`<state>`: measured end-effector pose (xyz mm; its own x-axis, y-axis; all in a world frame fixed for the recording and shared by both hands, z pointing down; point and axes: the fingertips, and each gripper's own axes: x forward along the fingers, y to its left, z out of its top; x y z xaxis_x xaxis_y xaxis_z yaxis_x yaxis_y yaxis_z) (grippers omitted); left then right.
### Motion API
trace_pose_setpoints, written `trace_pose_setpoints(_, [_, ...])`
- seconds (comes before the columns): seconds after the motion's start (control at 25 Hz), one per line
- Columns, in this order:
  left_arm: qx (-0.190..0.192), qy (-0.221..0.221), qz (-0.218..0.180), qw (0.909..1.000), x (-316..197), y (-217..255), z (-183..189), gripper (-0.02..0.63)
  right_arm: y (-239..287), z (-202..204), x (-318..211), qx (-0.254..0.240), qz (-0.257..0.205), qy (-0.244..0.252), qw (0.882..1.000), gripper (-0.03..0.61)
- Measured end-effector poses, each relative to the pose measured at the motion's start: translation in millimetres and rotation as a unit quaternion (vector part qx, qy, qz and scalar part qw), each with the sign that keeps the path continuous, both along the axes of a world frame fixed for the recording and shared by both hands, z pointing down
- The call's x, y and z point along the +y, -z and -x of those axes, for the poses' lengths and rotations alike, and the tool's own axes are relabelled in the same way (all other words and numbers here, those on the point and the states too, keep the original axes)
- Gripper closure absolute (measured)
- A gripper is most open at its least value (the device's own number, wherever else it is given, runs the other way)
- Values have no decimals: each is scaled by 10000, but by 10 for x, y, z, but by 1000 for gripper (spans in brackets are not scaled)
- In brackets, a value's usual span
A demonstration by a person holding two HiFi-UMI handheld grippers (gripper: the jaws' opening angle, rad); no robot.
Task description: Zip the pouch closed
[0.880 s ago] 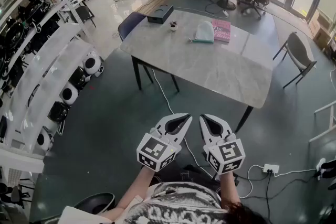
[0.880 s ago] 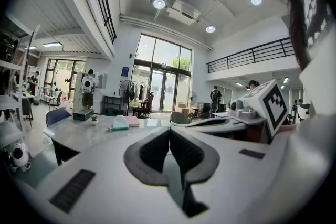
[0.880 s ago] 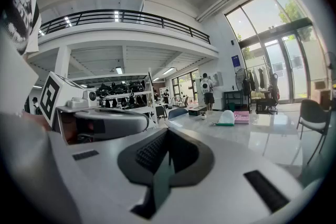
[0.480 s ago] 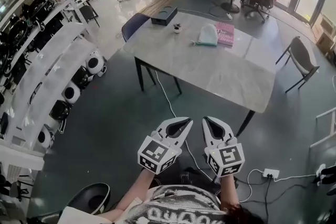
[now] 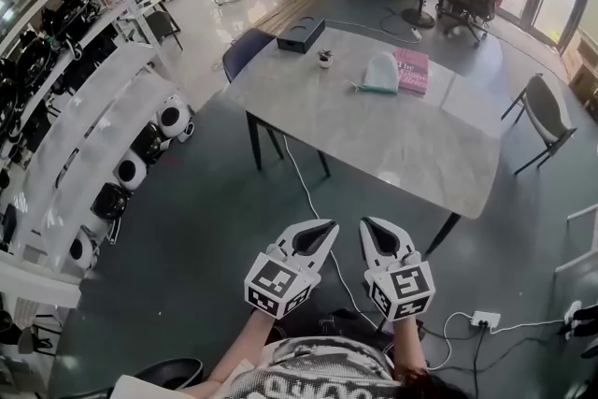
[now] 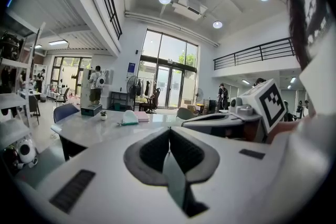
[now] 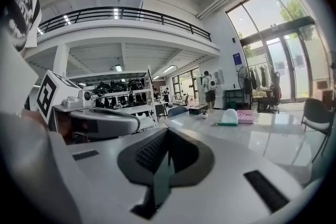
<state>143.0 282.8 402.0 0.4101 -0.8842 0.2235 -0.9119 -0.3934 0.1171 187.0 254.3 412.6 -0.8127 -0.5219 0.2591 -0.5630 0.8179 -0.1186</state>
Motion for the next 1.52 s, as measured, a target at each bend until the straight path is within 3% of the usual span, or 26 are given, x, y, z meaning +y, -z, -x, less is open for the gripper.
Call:
trace_pose_setpoints(0.4, [-201,-442,-78,9988,-866,-39,777,601,-99,800,-918,83,57,-310,9995,579])
trace_pose_setpoints(0.88, [-34,-1030,-109,9946,-1891,0,1835,601,-80,1763,-1752,272,107,-937,9952,578])
trace_pose_setpoints(1.16, [19,-1423,-64,9898,-2129,-37,1937,601,-104,1830,-1942,325,161,-1361,9900,578])
trace_pose_setpoints(1.52, [157,-1587,107,9871,-2187,-196,1979,601,-213,1908,-2051,458,286,-1430,9883,578])
